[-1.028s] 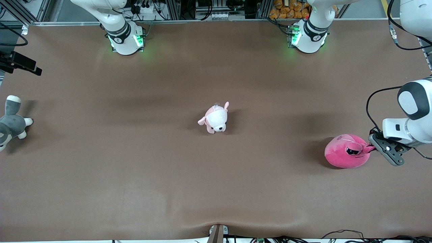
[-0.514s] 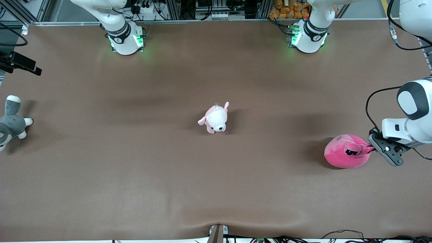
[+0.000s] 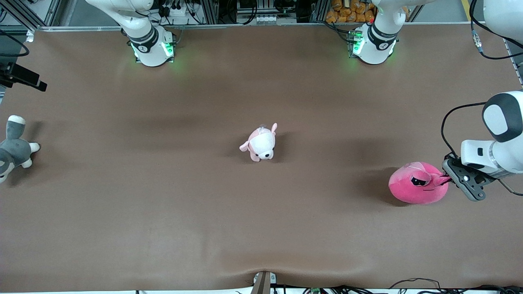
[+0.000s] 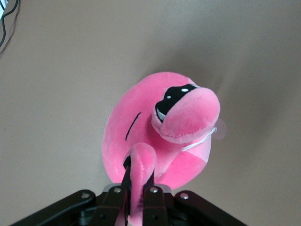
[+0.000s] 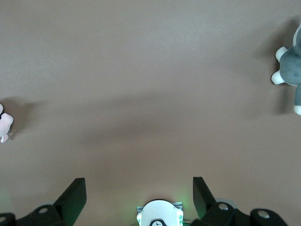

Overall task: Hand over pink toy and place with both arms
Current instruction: 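Close the left gripper on the pink plush's tail, then carry the pink plush toward the white dog with the left gripper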

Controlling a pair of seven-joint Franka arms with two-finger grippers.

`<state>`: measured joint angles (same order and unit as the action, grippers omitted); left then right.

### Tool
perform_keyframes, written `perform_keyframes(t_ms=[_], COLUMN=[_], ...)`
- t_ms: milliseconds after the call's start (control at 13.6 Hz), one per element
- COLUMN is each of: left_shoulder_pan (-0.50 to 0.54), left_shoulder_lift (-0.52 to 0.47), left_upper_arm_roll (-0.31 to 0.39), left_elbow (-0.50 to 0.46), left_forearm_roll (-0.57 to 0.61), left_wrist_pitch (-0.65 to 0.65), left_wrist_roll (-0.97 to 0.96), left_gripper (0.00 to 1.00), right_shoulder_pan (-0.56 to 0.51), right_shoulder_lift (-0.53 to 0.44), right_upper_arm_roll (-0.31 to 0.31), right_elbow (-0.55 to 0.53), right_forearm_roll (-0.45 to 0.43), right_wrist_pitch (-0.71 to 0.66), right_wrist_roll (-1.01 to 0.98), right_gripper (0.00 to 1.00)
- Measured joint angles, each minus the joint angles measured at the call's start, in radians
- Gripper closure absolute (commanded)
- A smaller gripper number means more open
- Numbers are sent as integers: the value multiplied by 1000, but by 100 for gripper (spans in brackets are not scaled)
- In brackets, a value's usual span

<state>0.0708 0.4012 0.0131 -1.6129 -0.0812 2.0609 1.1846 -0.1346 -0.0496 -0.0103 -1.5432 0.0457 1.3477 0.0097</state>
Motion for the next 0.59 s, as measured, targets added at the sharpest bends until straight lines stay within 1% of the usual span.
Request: perform_keyframes(t_ms=[367,588], left_shoulder_pan=[0,0], left_shoulder_lift=[-12,-21], left_upper_arm_roll=[-25,-42], left_elbow=[2,4], left_forearm_roll=[-4,-26], left_wrist_pitch=[-6,-10], left_wrist_roll=[0,-9], left_gripper=[100,100], right_shoulder_pan=[0,0], right_shoulder_lift=[0,0], right_upper_arm_roll=[1,1], right_elbow=[-6,-12], right_forearm_roll=[1,1], right_wrist_pitch=[0,0], right_wrist_roll=[16,20], right_gripper=[0,0])
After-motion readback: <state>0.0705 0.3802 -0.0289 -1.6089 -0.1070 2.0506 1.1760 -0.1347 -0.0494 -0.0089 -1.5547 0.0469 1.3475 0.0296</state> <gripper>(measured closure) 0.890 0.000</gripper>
